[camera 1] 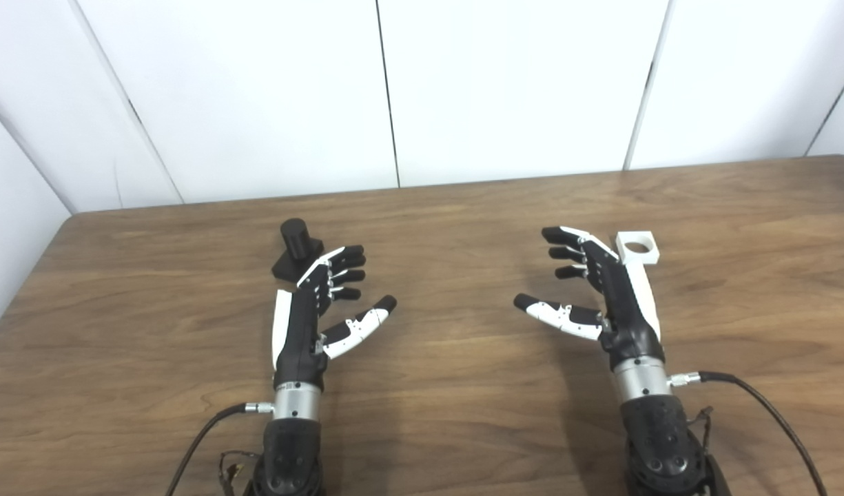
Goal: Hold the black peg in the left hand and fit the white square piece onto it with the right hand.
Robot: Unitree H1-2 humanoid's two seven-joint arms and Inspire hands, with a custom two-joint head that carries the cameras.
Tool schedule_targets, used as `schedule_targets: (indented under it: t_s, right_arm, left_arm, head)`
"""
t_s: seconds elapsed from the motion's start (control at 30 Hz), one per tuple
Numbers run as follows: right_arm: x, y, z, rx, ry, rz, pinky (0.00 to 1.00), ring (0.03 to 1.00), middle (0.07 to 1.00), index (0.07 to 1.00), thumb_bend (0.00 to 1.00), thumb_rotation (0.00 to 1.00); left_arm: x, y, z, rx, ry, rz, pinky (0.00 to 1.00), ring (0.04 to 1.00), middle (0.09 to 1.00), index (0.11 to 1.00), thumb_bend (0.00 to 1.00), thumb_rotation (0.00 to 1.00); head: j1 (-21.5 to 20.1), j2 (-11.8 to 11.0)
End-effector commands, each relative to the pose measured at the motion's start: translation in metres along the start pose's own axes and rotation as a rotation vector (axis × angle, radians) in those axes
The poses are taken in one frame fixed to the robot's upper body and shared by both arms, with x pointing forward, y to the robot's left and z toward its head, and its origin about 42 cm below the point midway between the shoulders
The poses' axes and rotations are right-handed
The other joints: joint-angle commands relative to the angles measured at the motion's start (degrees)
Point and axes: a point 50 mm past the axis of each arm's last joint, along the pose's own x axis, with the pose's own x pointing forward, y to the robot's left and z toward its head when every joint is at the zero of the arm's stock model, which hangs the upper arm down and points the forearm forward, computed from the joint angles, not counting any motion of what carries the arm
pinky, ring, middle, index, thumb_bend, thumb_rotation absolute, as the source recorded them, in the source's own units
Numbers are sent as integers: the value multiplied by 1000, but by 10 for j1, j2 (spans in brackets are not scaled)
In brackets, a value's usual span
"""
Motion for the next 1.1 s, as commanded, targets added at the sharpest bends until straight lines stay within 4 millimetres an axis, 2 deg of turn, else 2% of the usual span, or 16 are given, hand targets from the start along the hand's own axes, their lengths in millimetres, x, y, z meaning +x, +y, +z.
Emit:
schedule_targets:
  t_s: [0.0,0.33,0.67,0.93,1.07]
  right_arm:
    - [10,-3,18,13,-88,-23,644,752,784,746,667,33]
    - [9,-1,19,13,-91,-27,641,744,773,737,679,26]
    - [10,-11,13,24,-93,-27,648,746,772,739,668,39]
    - [11,-14,13,35,-87,-27,665,760,778,735,662,43]
    - [11,-15,13,33,-82,-30,649,755,777,733,671,63]
  left_arm:
    - [11,1,21,-4,-82,10,622,713,750,731,643,117]
    - [9,3,19,4,-79,10,623,718,751,726,647,109]
    - [9,-9,20,16,-74,3,624,723,758,731,640,116]
    - [9,-12,22,31,-73,11,607,720,749,721,645,112]
    - [10,-11,24,76,-69,40,612,735,748,713,659,150]
  head:
    - [1,-1]
    - [6,-1]
    - [81,-10]
    - [84,-9]
    - [86,-9]
